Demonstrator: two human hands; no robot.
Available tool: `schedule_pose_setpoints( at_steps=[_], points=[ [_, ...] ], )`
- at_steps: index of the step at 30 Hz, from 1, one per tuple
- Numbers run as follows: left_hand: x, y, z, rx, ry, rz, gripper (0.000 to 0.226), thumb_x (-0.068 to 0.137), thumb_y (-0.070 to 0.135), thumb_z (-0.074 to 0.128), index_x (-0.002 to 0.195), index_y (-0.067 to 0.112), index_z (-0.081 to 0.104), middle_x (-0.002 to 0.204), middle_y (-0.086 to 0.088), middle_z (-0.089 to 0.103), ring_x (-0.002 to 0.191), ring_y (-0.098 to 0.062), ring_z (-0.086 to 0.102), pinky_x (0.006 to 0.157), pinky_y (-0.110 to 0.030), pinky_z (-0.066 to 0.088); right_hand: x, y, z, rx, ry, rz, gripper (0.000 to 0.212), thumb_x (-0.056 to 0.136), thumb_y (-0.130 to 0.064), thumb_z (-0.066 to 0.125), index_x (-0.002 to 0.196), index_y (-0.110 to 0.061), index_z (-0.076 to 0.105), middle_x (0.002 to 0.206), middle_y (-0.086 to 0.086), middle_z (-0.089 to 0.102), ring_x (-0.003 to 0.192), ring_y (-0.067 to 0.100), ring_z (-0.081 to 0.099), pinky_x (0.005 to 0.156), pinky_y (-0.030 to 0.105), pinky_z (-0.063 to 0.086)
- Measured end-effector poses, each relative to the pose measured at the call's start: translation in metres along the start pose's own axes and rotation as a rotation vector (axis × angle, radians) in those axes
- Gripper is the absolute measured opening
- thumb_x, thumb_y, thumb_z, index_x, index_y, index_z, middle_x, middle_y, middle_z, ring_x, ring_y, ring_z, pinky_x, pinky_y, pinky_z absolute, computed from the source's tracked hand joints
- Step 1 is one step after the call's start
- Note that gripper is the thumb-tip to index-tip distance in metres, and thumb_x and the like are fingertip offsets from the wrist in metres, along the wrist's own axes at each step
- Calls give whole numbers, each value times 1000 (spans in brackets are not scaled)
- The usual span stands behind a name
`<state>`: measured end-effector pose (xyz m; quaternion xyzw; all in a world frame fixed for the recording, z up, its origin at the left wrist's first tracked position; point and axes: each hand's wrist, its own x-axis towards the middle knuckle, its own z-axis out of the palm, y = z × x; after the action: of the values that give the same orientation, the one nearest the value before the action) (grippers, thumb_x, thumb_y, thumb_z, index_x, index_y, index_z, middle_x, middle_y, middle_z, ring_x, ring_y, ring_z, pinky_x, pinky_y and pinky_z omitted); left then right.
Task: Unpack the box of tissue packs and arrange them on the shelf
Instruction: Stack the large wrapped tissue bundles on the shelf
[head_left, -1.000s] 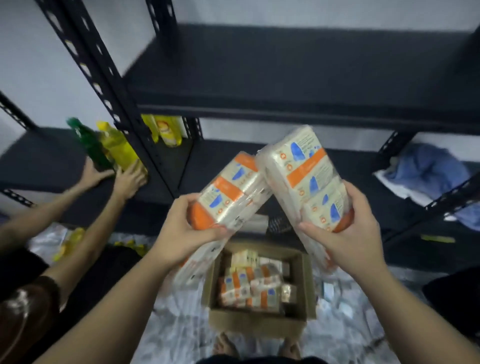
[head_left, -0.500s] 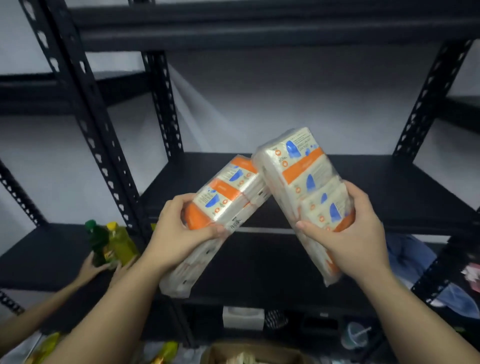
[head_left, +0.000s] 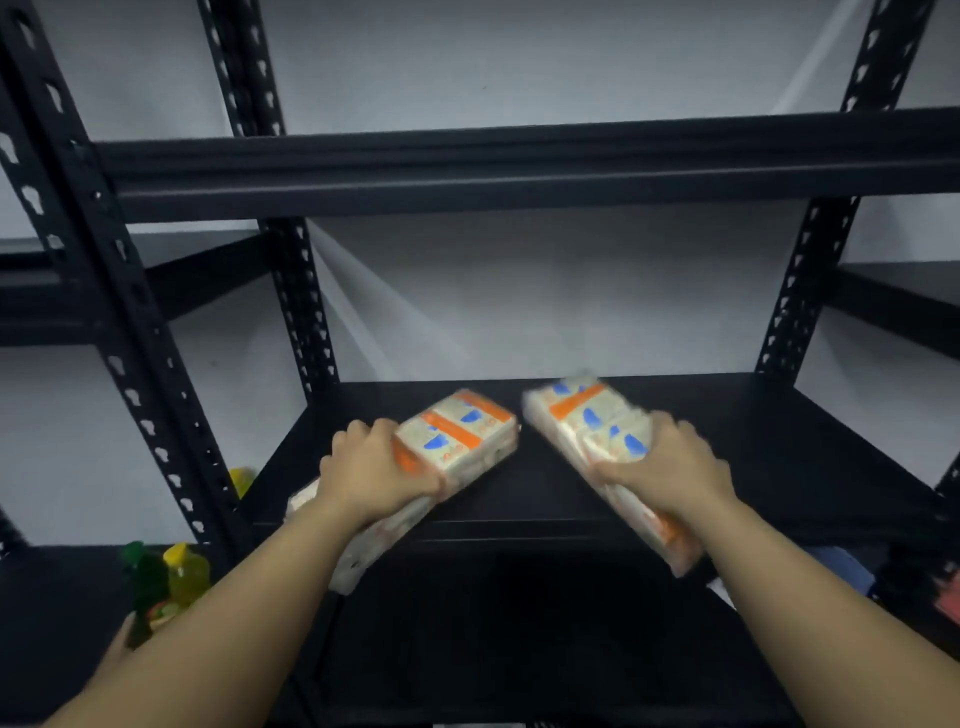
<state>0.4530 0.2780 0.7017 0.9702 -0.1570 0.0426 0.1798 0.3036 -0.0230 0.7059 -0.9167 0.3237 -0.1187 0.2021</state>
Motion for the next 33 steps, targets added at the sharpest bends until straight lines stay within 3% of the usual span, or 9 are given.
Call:
schedule_pose_setpoints(
  at_steps=[3, 11, 18, 33],
  points=[
    [5, -1, 20, 148, -52, -8, 109, 49, 96, 55, 133, 28, 49, 121, 0, 50, 115, -24, 47, 97, -44, 43, 13, 6, 18, -114, -57, 51, 109, 63, -91, 58, 146, -24, 39, 131, 3, 53, 116, 29, 55, 97, 48, 46],
    [21, 0, 26, 178, -85, -8, 109, 49, 97, 56, 133, 28, 45, 126, -2, 52, 115, -25, 51, 96, -46, 42, 24, 2, 28, -177, -22, 75, 110, 69, -91, 56, 152, -23, 32, 141, 4, 50, 124, 29, 53, 101, 51, 44],
    [37, 5, 34, 214, -120, 63, 119, 50, 108, 42, 133, 24, 44, 130, -1, 57, 115, -25, 57, 97, -48, 46, 29, -1, 31, -169, 6, 122, 110, 67, -91, 57, 150, -23, 36, 140, 5, 52, 124, 29, 53, 102, 51, 45],
    [67, 48, 57, 270, -172, 195, 111, 57, 103, 45, 137, 28, 41, 133, 4, 54, 115, -20, 55, 97, -46, 44, 105, 36, 16, -144, 0, 126, 107, 64, -90, 60, 145, -21, 42, 134, 6, 55, 119, 30, 56, 99, 50, 47]
  ],
)
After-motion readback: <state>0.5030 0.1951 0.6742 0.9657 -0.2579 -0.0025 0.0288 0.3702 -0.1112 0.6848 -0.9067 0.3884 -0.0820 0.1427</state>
